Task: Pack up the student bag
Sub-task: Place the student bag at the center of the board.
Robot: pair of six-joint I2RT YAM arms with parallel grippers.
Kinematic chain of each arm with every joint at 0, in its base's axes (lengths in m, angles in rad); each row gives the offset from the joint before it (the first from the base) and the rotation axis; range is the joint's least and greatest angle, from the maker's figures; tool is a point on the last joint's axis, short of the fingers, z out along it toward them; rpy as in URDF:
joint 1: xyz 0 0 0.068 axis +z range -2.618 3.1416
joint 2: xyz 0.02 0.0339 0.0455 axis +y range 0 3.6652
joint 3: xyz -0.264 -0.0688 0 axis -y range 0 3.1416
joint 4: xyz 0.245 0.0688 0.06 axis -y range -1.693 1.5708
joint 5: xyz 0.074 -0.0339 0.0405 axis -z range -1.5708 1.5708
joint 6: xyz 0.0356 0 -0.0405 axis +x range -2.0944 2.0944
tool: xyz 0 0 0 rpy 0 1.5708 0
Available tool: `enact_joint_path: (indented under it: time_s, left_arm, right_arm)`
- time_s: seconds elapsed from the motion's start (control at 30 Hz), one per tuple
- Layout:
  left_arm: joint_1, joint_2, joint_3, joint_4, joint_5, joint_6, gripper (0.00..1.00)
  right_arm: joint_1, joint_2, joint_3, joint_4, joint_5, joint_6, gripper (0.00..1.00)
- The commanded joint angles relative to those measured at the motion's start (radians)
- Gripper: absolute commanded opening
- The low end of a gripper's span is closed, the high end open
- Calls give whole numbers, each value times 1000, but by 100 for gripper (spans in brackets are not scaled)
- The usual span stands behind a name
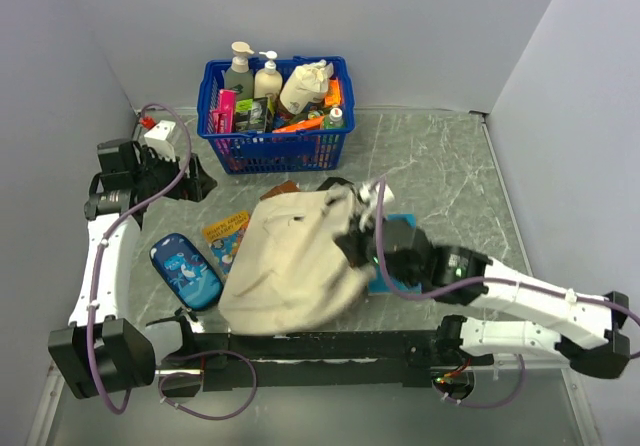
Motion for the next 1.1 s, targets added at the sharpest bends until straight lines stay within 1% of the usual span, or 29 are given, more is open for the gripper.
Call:
enact_joint_path:
  time_s: [0.0, 0.07, 0.1, 0.13, 0.17, 0.2, 0.23, 0.27, 0.3, 0.43, 0.5, 0.57, 0.6, 0.63, 0.67, 0.7, 0.77, 0.83, 0.97, 1.07]
  left_arm:
    - [-24, 24, 13, -12, 84, 43, 96]
    - [-59, 33, 31, -37, 83, 68, 96]
    - [-111, 44, 35, -49, 78, 88, 96]
    - [-137, 46, 39, -49, 69, 95, 96]
    - [-167, 49, 38, -48, 52, 103, 96]
    - [-231, 56, 36, -42, 43, 118, 96]
    - [-260, 61, 36, -34, 38, 128, 96]
    - [-286, 69, 38, -29, 33, 134, 96]
    - [-337, 90, 42, -29, 32, 146, 96]
    - [-443, 151, 68, -20, 29, 170, 96]
    - [-498, 179, 59, 17, 21, 196, 96]
    - [-529, 191, 38, 73, 18, 226, 96]
    - [-549, 205, 30, 93, 26, 255, 97]
    - [-555, 211, 21, 112, 35, 266, 98]
    - [-558, 222, 19, 124, 49, 276, 98]
    - [-559, 255, 25, 117, 73, 323, 98]
    - [-560, 285, 25, 113, 142, 376, 97]
    - [-569, 320, 27, 101, 167, 453, 96]
    - [-587, 375, 27, 106, 156, 563, 97]
    - [-596, 417, 27, 115, 150, 618, 99]
  right_arm:
    - [-5, -171, -322, -130, 62, 292, 20]
    - [-3, -236, -393, -202, 53, 346, 33]
    - [-5, -256, -433, -217, 53, 372, 42]
    - [-3, -289, -444, -233, 53, 375, 63]
    - [-6, -302, -445, -248, 65, 377, 72]
    - [-5, -310, -426, -295, 79, 374, 82]
    - [-5, -317, -410, -312, 94, 366, 85]
    - [-5, -319, -390, -331, 108, 354, 86]
    - [-3, -317, -345, -364, 140, 337, 87]
    - [-9, -298, -214, -454, 238, 316, 87]
    - [-40, -296, -172, -437, 247, 293, 85]
    - [-89, -281, -155, -365, 203, 248, 83]
    - [-171, -270, -145, -336, 170, 236, 80]
    - [-219, -239, -143, -307, 58, 228, 79]
    - [-260, -221, -145, -240, 6, 224, 77]
    - [-331, -201, -149, -207, -53, 224, 74]
    - [-368, -121, -148, -131, -154, 227, 72]
    - [-385, -40, -122, -97, -182, 222, 70]
    - [-413, 71, -70, -52, -223, 216, 70]
    - [-452, 121, -77, 6, -265, 237, 69]
